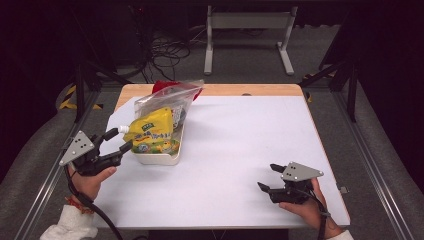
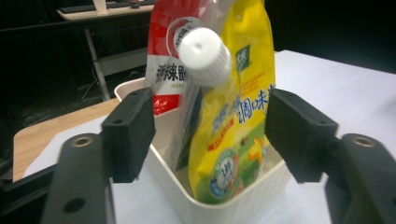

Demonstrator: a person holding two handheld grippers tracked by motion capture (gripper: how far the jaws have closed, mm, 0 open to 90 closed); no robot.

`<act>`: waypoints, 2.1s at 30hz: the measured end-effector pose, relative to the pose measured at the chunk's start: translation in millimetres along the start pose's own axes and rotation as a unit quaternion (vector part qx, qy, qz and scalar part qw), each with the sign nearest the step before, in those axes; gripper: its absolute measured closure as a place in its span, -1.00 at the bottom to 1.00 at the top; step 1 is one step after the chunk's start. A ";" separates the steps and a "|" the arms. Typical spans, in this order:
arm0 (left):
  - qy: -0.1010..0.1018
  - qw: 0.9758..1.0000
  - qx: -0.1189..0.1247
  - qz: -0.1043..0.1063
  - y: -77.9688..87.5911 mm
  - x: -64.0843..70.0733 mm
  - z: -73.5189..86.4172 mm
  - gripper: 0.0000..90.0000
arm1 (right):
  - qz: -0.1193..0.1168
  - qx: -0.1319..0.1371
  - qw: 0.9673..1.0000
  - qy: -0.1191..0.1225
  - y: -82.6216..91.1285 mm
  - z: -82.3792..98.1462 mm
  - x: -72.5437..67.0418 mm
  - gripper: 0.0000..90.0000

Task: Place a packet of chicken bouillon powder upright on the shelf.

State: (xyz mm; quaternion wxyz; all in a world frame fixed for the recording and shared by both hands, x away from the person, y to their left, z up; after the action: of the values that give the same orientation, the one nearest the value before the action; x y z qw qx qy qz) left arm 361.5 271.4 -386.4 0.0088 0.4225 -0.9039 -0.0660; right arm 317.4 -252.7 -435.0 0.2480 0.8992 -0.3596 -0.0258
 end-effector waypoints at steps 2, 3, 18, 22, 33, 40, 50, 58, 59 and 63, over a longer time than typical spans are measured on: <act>-0.004 1.000 -0.008 0.002 1.6 4.4 2.9 -0.34 | 0.003 0.002 1.000 0.002 1.4 -1.3 0.9 -0.42; -0.009 1.000 -0.016 0.002 2.5 7.5 4.6 -0.37 | 0.006 0.002 1.000 0.005 1.9 -1.9 1.7 -0.43; 0.001 0.999 -0.035 0.017 -0.1 41.8 26.9 -0.69 | 0.035 0.018 0.999 0.005 15.2 -5.2 10.9 -0.50; -0.004 0.999 -0.044 0.023 -2.2 49.8 30.3 -0.69 | 0.047 0.022 0.999 0.003 18.3 -3.8 13.3 -0.55; -0.001 0.993 -0.104 0.057 -19.4 72.9 49.8 -0.77 | 0.086 0.024 0.996 -0.010 31.7 3.4 21.6 -0.69; -0.018 0.983 -0.158 0.087 -37.4 86.0 64.8 -0.84 | 0.099 0.014 0.995 -0.005 34.8 10.8 22.9 -0.72; -0.057 0.976 -0.191 0.091 -53.3 98.6 73.9 -0.81 | 0.100 -0.022 0.995 0.001 39.6 37.8 24.2 -0.74; -0.062 0.971 -0.202 0.114 -62.4 105.9 76.5 -0.85 | 0.099 -0.040 0.994 0.010 41.9 48.3 21.2 -0.79; -0.061 0.970 -0.204 0.116 -62.8 106.5 77.0 -0.84 | 0.101 -0.041 0.994 0.015 41.8 48.6 20.5 -0.79; -0.059 0.968 -0.212 0.117 -63.9 106.3 78.0 -0.86 | 0.106 -0.048 0.993 0.022 40.1 49.5 18.5 -0.79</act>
State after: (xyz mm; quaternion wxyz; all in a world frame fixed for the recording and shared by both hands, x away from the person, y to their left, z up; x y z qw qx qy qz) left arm 336.3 158.2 -476.1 0.0528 0.2974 -0.9115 -0.2792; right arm 294.5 -310.8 -457.2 0.3002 0.8432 -0.4460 0.0035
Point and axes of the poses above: each handheld gripper's, and its own axes: y roughly backward along the jaws, z roughly out of its underside, x roughly to its right, the point moved 2 cm from there along -y, roughly forward along the jaws, and after that the axes turned 6 degrees about x, right-handed, at the moved point
